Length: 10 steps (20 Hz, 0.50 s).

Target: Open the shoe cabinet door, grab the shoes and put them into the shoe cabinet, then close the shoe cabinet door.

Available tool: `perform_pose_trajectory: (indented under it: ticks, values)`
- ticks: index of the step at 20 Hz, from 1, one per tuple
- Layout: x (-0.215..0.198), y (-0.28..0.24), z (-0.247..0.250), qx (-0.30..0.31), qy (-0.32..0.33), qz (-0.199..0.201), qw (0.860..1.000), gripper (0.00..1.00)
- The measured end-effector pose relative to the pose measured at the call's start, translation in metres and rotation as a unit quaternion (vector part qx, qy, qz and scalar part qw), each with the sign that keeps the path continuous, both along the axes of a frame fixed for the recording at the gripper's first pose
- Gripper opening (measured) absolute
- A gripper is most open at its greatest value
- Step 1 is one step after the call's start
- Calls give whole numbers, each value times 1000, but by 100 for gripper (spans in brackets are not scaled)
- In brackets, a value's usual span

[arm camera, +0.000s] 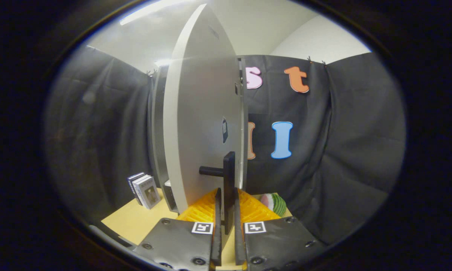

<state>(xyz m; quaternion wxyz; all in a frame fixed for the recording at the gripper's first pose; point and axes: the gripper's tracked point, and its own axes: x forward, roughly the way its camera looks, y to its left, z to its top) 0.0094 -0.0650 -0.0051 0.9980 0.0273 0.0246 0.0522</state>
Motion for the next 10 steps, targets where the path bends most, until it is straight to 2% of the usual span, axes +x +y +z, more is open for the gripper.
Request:
perform_pose_trajectory:
  ticks: [2, 5, 10]
  values:
    - [3, -13, -1, 1, 0, -8, 1000, 16]
    - [3, -34, -2, 9, 1, -17, 1000, 10]
    - [10, -64, -5, 15, 5, -25, 1000, 11]
